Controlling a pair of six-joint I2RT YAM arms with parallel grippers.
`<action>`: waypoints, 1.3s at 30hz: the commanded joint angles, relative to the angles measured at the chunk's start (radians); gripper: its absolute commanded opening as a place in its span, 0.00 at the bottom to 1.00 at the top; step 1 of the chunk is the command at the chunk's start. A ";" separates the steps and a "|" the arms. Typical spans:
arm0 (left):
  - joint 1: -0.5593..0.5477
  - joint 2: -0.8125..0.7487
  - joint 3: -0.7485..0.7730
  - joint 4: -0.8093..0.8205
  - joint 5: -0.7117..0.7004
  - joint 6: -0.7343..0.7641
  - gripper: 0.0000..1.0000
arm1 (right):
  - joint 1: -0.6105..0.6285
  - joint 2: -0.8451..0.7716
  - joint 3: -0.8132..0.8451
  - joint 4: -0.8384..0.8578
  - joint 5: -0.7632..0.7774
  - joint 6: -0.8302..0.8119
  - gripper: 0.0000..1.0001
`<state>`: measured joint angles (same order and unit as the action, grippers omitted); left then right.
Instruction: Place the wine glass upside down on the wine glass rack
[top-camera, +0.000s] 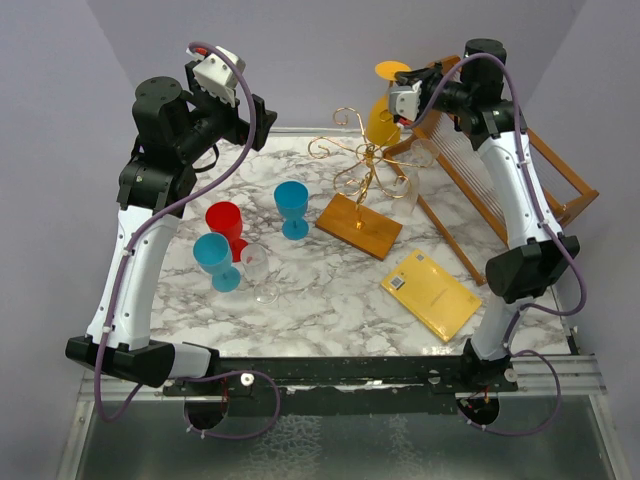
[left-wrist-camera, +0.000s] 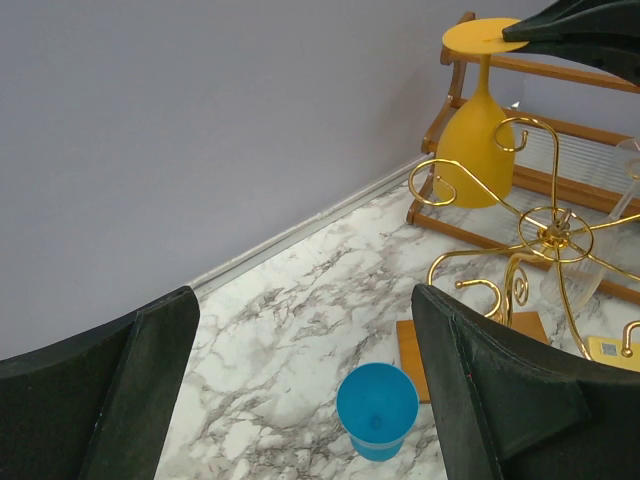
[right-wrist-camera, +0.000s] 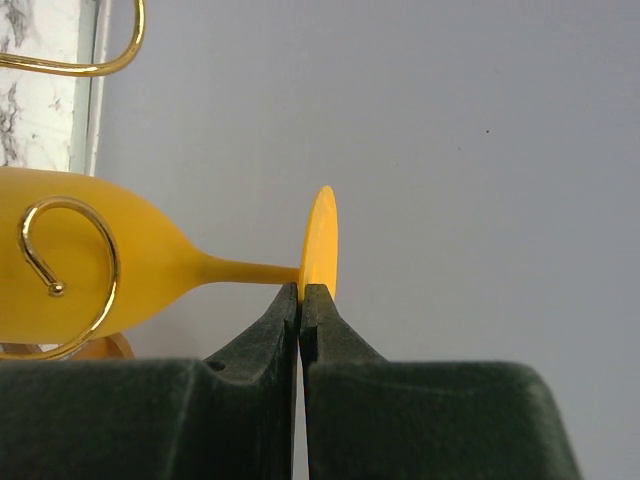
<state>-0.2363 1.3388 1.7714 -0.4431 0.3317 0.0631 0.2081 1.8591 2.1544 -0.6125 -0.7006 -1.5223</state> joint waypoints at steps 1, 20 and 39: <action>0.006 -0.017 0.006 0.003 0.002 0.012 0.91 | 0.012 0.016 0.009 -0.023 -0.035 -0.032 0.01; 0.007 -0.003 0.017 0.000 0.008 0.021 0.91 | 0.048 0.008 -0.014 -0.125 -0.084 -0.092 0.01; 0.008 -0.007 -0.001 0.009 0.019 0.017 0.91 | 0.051 -0.068 -0.061 -0.202 -0.089 -0.129 0.01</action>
<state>-0.2348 1.3411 1.7714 -0.4431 0.3325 0.0742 0.2546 1.8530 2.1006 -0.7887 -0.7574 -1.6344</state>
